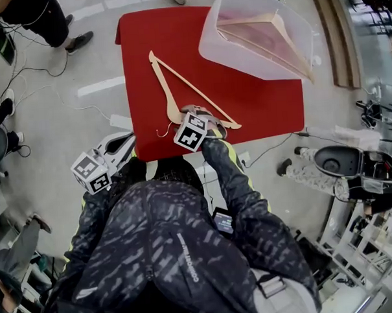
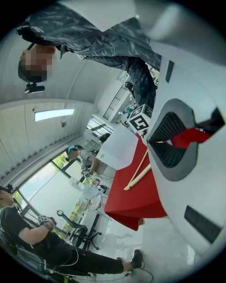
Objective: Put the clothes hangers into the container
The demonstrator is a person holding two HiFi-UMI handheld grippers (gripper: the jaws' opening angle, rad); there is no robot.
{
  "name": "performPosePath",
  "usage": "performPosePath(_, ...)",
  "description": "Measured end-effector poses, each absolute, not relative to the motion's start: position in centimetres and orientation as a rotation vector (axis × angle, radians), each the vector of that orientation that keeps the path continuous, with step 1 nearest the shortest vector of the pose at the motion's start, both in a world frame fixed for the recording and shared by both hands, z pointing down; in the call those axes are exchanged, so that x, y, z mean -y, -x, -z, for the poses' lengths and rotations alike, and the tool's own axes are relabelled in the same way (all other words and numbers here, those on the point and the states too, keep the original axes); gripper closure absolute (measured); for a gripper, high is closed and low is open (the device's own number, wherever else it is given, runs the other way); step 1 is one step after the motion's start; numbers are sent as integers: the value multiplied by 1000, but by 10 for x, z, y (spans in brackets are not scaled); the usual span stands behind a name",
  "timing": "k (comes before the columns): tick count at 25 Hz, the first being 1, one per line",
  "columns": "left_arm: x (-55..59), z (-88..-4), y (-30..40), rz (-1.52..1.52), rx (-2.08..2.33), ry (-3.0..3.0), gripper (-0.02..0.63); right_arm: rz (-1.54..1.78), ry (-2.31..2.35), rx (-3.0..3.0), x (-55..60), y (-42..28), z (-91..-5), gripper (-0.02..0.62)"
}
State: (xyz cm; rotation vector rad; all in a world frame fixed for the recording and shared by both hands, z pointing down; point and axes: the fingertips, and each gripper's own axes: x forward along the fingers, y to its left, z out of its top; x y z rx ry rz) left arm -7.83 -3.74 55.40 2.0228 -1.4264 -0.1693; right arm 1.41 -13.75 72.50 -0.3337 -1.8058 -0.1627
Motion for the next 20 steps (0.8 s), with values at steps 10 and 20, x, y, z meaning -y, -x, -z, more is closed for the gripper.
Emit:
performPosePath(10,39,-554,79,185,1422,-2035,594,142,325,1792,139,-13,-728,339)
performPosePath(20,45,-549,79,194,1392,-2070,594,168,306,1750,139,-16,-727,398)
